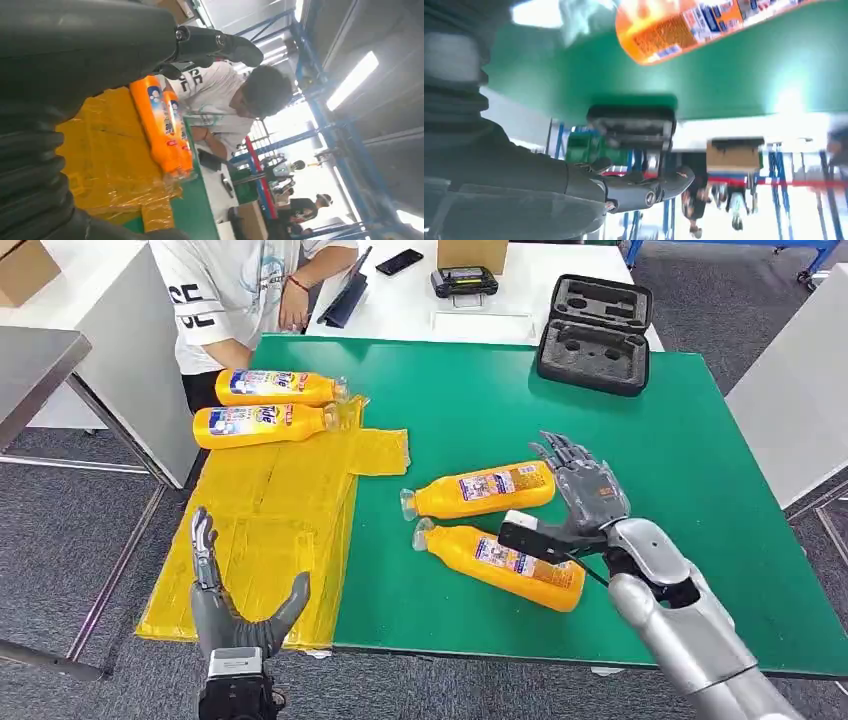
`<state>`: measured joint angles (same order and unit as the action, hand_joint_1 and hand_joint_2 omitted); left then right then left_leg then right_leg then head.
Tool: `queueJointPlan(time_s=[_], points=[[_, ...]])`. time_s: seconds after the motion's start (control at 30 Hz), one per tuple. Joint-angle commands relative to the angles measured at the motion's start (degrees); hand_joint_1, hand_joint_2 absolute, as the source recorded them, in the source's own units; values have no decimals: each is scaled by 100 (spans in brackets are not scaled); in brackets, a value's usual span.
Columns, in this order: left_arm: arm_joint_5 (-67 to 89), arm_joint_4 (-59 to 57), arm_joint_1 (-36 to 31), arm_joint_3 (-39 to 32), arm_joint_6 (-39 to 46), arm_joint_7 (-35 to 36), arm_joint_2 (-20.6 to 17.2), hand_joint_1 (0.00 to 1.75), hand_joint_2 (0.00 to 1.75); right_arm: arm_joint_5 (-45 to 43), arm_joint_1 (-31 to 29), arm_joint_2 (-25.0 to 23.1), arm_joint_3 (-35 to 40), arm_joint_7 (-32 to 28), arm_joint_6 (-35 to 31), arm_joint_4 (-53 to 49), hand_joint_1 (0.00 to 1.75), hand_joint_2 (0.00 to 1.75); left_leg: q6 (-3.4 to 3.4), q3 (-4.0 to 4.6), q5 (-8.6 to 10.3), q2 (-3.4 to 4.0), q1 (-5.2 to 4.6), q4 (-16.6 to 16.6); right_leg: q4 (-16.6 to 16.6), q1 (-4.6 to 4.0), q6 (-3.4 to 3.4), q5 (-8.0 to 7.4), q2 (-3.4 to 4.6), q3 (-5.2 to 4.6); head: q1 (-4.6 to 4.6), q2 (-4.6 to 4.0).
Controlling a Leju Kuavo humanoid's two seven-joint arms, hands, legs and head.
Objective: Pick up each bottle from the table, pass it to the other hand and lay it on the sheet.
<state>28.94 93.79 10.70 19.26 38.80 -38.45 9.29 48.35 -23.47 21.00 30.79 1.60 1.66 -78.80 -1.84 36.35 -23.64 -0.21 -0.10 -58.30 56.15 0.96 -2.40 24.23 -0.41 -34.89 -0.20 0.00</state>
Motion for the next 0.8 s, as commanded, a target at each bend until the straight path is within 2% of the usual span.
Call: queueJointPlan(time_s=[0.03, 0.1, 0.23, 0.27, 0.43, 0.47, 0.57, 0.8], points=[[156, 126, 19, 189, 45, 102, -69, 0, 175, 758, 1282, -269, -617, 120, -182, -1541, 0, 175, 12, -30, -12, -14, 7, 5, -6, -7, 13, 16, -13, 36, 0, 0], [180, 122, 38, 185, 8, 156, -29, 0, 175, 895, 1439, -352, -537, 184, -223, -1626, 0, 175, 8, -18, -8, -9, 5, 5, -5, -5, 9, 10, -7, 22, -2, 0], [285, 41, -112, 118, -111, 325, 115, 0, 175, 1039, 1258, -777, -329, 326, -174, -1264, 0, 175, 16, -41, -20, 13, 7, 6, -6, -7, 15, 14, 16, 38, -2, 0], [303, 34, -139, 105, -129, 351, 132, 0, 175, 1070, 1256, -805, -295, 354, -189, -1229, 0, 175, 8, -7, -5, 8, 4, 3, -4, -4, 7, 0, 11, 7, 0, 0], [404, 65, -135, 7, -199, 460, 204, 0, 175, 926, 1481, -775, -336, 375, -216, -1140, 0, 175, 18, -48, -18, 2, 9, 6, -7, -10, 18, 15, 6, 46, 0, 0], [411, 72, -121, -2, -202, 462, 202, 0, 175, 904, 1547, -749, -358, 364, -236, -1129, 0, 175, 10, -20, -5, -3, 4, 7, -7, -4, 9, 5, 0, 20, -2, 0], [405, 87, -85, -31, -237, 495, 211, 0, 175, 837, 1722, -758, -526, 411, -234, -1075, 0, 175, 11, -27, -10, -2, 7, 6, -9, -7, 10, 9, 1, 28, 0, 0], [437, 68, -90, -14, -273, 588, 213, 0, 175, 683, 1708, -819, -981, 493, 25, -776, 0, 175, 14, -41, -17, 5, 7, 6, -10, -6, 13, 13, 8, 42, 0, 0]])
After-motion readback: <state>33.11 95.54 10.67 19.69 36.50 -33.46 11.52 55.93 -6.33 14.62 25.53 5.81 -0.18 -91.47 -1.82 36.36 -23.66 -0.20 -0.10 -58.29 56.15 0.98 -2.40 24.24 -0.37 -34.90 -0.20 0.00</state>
